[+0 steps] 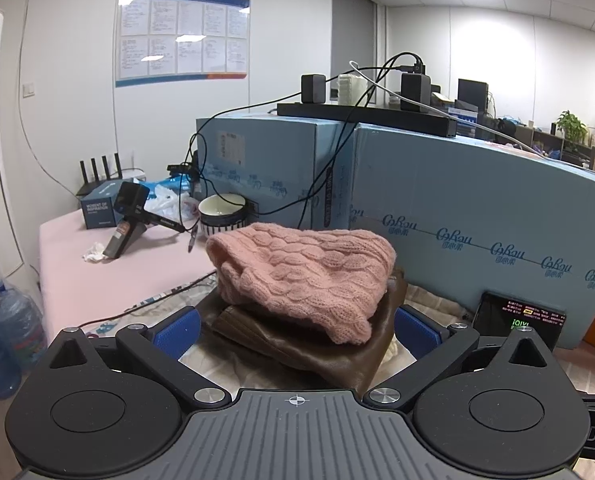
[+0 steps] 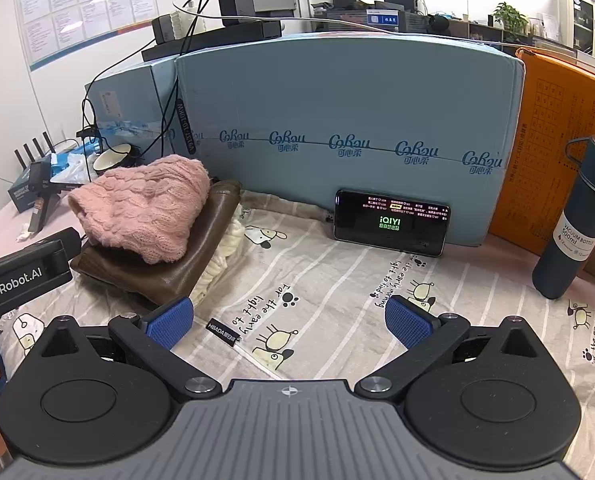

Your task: Fold clothes

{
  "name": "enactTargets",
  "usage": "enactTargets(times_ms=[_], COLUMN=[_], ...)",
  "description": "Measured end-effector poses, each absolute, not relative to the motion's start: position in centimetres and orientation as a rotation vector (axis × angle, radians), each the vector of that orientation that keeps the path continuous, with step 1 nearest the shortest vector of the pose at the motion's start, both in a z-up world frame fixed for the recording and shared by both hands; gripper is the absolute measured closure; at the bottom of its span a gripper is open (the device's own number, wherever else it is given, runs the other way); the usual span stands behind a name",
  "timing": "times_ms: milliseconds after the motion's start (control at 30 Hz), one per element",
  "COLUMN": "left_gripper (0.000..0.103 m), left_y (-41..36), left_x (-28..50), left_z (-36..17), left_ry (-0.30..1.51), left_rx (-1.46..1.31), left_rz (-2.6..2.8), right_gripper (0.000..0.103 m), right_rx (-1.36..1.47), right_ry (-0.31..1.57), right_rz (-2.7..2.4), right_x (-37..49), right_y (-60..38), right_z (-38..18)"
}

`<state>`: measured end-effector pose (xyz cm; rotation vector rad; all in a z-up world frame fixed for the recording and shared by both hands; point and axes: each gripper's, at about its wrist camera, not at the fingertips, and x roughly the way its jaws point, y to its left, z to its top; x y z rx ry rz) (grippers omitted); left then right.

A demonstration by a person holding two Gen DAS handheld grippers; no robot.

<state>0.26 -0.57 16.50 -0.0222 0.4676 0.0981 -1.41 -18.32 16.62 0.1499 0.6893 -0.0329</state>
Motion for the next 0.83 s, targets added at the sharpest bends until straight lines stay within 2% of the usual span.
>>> enactTargets(times_ms=[833], left_gripper=[0.0], left_y=[-0.89], left_x=[0.4], left_z=[16.5], left_ry=[0.47], left_rx=[-0.02], left_rz=[0.077], right_gripper=[0.0], right_rx=[0.137], right_ry=[0.701], right_rz=[-0.037], right_x=[-1.24], right_y=[-18.38], right_z=[16.64])
